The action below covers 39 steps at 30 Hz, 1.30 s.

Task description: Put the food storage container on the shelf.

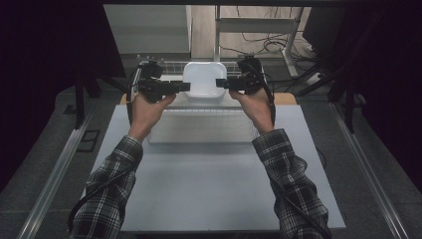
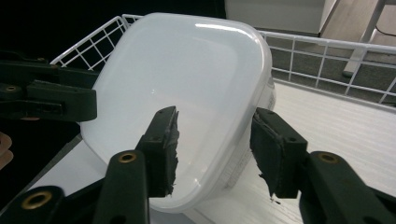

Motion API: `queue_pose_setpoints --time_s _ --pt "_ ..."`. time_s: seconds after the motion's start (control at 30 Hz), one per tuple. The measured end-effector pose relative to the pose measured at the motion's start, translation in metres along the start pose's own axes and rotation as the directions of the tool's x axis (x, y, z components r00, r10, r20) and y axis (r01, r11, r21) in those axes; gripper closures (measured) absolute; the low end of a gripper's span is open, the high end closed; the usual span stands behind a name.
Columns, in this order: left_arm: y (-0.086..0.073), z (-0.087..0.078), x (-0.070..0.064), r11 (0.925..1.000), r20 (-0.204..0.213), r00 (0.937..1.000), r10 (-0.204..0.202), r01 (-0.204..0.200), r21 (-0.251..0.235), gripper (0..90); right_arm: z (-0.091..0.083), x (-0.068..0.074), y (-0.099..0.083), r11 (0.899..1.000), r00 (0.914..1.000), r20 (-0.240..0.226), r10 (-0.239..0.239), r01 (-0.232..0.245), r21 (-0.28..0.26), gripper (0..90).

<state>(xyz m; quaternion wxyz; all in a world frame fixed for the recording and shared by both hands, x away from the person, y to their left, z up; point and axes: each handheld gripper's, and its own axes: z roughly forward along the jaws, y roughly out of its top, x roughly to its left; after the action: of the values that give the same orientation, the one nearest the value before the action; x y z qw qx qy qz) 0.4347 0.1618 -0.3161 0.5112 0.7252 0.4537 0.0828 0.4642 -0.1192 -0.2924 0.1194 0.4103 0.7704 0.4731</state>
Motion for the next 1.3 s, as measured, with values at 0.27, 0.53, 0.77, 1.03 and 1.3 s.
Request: queue_pose_setpoints --time_s 0.27,0.53,0.77,1.03,1.3 --pt "0.008 0.006 0.003 1.0 -0.053 0.9986 0.005 -0.005 -0.003 46.7 0.006 0.0 0.001 1.0 0.9971 0.074 -0.019 0.021 -0.024 41.8" --pt "0.005 0.011 0.003 0.9963 -0.131 0.9897 0.057 -0.065 -0.056 28.5 0.011 -0.002 0.002 0.997 0.9875 0.147 -0.058 0.065 -0.041 31.0" --pt "0.003 0.004 0.003 0.9942 -0.058 0.9969 0.053 -0.058 -0.09 19.5 0.005 -0.003 0.001 0.994 0.9931 0.095 -0.069 0.076 -0.072 15.5" --pt "-0.011 -0.002 -0.005 0.992 0.02 0.9938 0.109 -0.108 -0.065 8.7 -0.004 0.01 -0.011 0.986 0.9886 0.039 -0.145 0.148 -0.073 3.1" --pt "-0.029 -0.006 -0.009 0.9816 0.076 0.9797 0.186 -0.181 -0.06 6.3 -0.006 0.015 -0.031 0.981 0.9819 0.019 -0.189 0.189 -0.048 1.4"
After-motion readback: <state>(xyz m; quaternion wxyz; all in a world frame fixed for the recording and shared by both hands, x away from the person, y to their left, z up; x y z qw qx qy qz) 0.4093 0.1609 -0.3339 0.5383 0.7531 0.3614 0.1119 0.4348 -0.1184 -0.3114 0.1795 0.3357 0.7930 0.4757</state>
